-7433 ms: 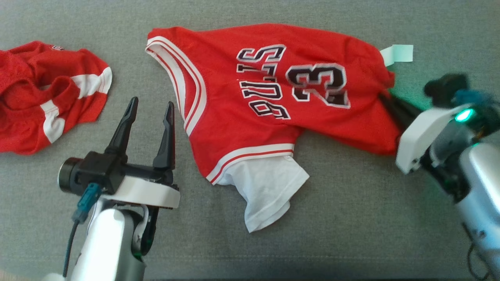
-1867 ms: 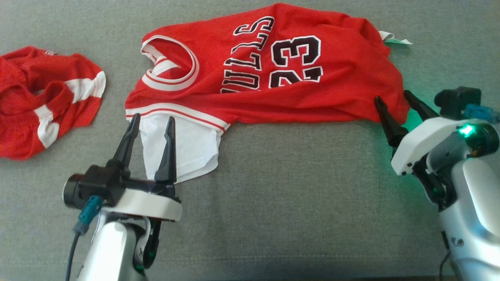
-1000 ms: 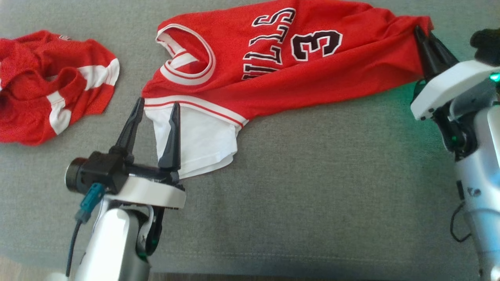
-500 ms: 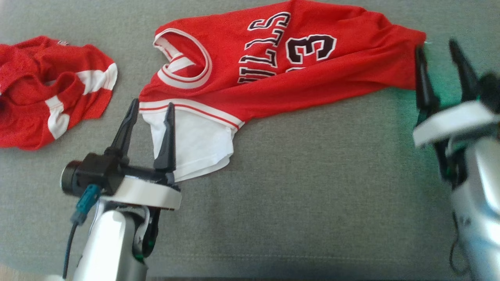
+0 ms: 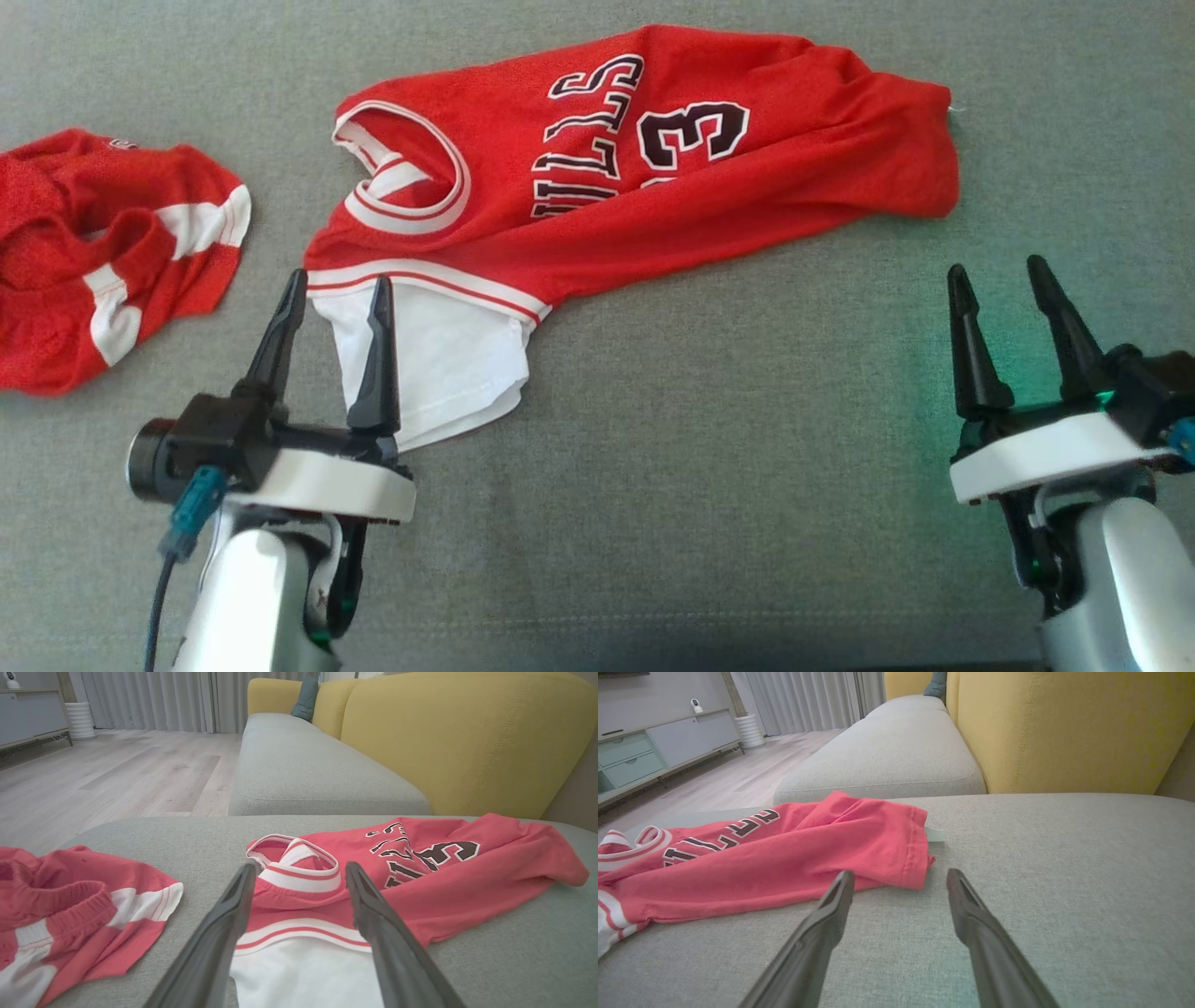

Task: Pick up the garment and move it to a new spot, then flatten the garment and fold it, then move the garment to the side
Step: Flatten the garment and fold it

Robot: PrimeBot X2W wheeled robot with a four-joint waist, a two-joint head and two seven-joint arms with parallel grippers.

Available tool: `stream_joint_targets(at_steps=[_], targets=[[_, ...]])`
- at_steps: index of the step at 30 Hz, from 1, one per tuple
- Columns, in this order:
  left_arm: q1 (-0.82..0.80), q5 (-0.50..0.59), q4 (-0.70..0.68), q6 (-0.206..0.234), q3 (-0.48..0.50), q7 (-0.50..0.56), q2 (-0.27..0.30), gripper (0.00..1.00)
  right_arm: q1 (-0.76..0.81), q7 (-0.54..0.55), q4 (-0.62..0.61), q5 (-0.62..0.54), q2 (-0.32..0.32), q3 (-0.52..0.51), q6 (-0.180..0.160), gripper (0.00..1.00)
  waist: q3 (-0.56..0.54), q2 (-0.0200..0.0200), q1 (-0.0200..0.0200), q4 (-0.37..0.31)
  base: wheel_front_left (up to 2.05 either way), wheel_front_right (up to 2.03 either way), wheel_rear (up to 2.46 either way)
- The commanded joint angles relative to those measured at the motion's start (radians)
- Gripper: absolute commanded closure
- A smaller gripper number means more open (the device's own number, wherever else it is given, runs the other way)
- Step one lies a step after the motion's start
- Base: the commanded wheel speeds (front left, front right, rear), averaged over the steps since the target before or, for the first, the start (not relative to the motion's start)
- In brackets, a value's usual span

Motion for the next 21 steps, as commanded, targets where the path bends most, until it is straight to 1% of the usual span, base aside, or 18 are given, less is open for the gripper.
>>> stream_joint_targets(at_steps=[1, 13, 17, 21], targets=[[0.005, 0.008, -0.036, 0.005, 0.04, -0.012, 0.008, 0.0, 0.001, 0.007, -0.05, -0.008, 0.003, 0.01, -0.001, 0.0, -0.004, 0.0, 0.0, -0.002, 0.0, 0.0, 0.0], [0.007, 0.014, -0.039, 0.003, 0.04, -0.012, 0.007, 0.0, 0.011, 0.033, -0.079, -0.005, 0.011, -0.003, -0.001, 0.0, -0.004, 0.0, 0.0, -0.003, 0.0, 0.0, 0.0], [0.0, 0.016, -0.043, 0.003, 0.038, -0.012, 0.006, 0.0, -0.016, 0.036, -0.047, 0.008, -0.002, -0.009, -0.001, 0.0, 0.005, 0.0, 0.0, -0.001, 0.0, 0.0, 0.0], [-0.015, 0.018, -0.047, 0.0, 0.03, -0.012, 0.005, 0.0, -0.079, 0.038, 0.022, 0.026, -0.026, -0.004, -0.001, 0.0, 0.026, 0.0, 0.0, 0.008, 0.0, 0.0, 0.0]])
